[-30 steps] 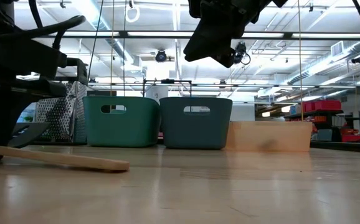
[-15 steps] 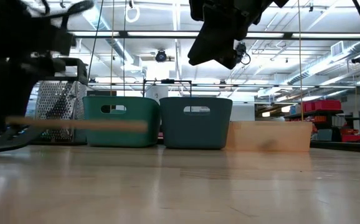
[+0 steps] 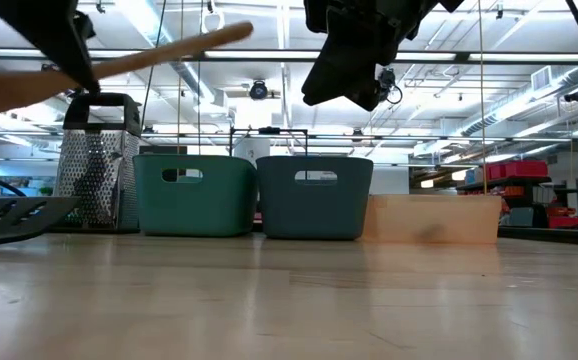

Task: Pick & Place Kitchen Items
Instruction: Put the wooden spatula into the green bin

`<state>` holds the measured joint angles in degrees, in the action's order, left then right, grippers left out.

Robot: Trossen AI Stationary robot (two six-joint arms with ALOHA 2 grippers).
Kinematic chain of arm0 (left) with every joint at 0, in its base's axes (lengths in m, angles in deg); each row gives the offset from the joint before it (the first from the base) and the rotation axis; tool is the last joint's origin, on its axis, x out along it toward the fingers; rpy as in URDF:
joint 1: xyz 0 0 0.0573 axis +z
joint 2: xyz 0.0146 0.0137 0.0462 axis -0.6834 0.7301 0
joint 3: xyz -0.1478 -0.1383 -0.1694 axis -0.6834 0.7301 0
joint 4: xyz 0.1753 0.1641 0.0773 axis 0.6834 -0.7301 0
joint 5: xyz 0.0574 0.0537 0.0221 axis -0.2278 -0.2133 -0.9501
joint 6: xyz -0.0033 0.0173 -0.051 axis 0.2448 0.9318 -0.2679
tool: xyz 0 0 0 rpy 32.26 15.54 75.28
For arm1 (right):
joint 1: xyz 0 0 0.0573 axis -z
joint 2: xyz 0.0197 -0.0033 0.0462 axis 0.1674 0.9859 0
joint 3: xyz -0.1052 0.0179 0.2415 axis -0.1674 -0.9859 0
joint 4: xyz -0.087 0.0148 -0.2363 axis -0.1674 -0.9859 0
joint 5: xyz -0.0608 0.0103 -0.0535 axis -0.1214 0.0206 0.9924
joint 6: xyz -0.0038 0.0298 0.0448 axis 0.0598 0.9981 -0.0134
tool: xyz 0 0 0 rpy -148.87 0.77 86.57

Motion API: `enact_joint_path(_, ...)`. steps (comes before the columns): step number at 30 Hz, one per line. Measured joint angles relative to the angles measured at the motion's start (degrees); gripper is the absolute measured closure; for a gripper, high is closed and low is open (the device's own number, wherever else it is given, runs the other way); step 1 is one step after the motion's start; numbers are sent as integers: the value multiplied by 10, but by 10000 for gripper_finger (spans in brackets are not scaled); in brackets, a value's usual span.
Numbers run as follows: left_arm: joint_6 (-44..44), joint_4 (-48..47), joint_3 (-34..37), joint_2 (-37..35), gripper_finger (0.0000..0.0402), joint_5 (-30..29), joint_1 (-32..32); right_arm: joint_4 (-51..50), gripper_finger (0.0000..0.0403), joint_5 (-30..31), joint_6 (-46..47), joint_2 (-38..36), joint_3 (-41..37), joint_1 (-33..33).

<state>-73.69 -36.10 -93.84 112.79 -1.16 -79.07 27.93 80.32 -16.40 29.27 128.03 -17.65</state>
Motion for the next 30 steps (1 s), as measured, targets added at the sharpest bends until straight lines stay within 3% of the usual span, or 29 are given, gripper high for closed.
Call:
enact_joint_path(7, -70, -55, 0, -71, 308, -115, 2, 0, 334, 0, 0, 0, 0, 0)
enact_joint_path(15, -71, -63, -1, -137, 308, -223, 6, 2, 334, 0, -13, 0, 0, 0)
enact_joint_path(23, -5, -39, -1, -184, 308, -251, 68, 5, 334, 0, -18, 0, 0, 0)
enact_joint_path(30, 137, 82, -1, -200, 308, -223, 151, 5, 334, 0, -18, 0, 0, 0)
